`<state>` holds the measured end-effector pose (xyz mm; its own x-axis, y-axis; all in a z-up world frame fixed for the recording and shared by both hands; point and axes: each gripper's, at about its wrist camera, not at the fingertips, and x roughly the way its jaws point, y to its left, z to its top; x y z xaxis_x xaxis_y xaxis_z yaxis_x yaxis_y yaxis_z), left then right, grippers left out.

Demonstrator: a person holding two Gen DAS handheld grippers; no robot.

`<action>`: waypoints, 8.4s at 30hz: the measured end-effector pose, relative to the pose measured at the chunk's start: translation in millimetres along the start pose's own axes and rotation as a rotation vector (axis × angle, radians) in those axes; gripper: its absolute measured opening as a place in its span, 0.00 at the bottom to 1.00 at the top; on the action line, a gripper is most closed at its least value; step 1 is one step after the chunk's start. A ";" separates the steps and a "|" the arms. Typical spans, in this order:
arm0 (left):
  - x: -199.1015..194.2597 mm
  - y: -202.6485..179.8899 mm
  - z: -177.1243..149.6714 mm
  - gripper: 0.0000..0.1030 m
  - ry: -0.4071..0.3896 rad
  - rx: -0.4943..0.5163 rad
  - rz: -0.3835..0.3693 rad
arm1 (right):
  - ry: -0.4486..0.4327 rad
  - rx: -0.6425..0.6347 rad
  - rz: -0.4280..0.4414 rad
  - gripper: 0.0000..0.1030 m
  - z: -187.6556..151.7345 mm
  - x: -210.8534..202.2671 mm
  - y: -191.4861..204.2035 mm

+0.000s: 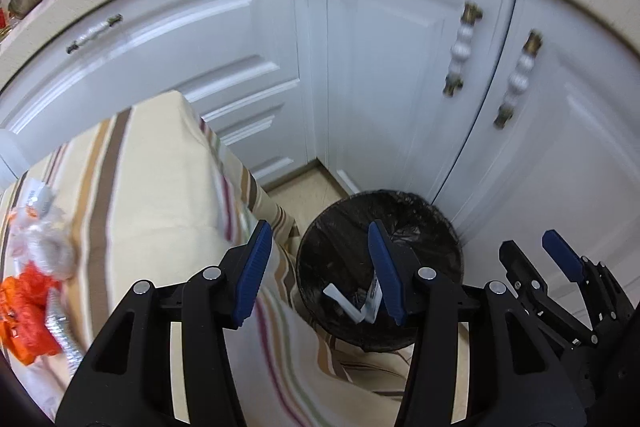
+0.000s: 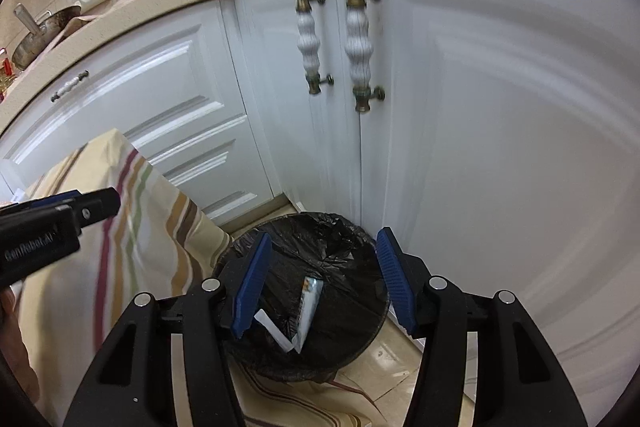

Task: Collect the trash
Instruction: 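Open both grippers over the bin to drop packet and paper strip, then grasp the orange-printed clear bag with the right gripper while the left grasps an orange bag, then carry both bags over the bin and open both grippers, then return both tools to the table and grasp the foil wrapper with the right gripper, then lift the foil wrapper with the right gripper while the left grasps a white tissue, then carry foil and tissue over the bin and open both grippers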

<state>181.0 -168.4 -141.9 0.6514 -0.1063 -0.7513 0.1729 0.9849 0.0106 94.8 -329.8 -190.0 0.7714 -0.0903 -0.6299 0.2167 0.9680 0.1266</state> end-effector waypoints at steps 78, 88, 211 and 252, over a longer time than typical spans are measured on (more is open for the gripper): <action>-154.1 181.1 -179.7 0.39 0.032 -0.198 0.181 | -0.048 -0.233 0.376 0.15 -80.7 -143.6 170.5; -166.1 177.4 -179.6 0.37 -0.016 -0.164 0.188 | -0.063 -0.245 0.337 0.15 -80.4 -142.5 165.6; -150.7 248.1 -126.0 0.61 -0.060 -0.280 0.240 | 0.045 -0.412 0.418 0.06 -33.8 -83.5 258.1; -143.6 133.5 -100.3 0.23 -0.184 -0.011 0.247 | -0.101 -0.245 0.176 0.06 -23.6 -99.1 114.7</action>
<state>36.4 -8.0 -98.8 0.7958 0.1150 -0.5946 -0.0149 0.9852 0.1705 29.1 -204.2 -131.1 0.8425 0.0725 -0.5338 -0.0662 0.9973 0.0311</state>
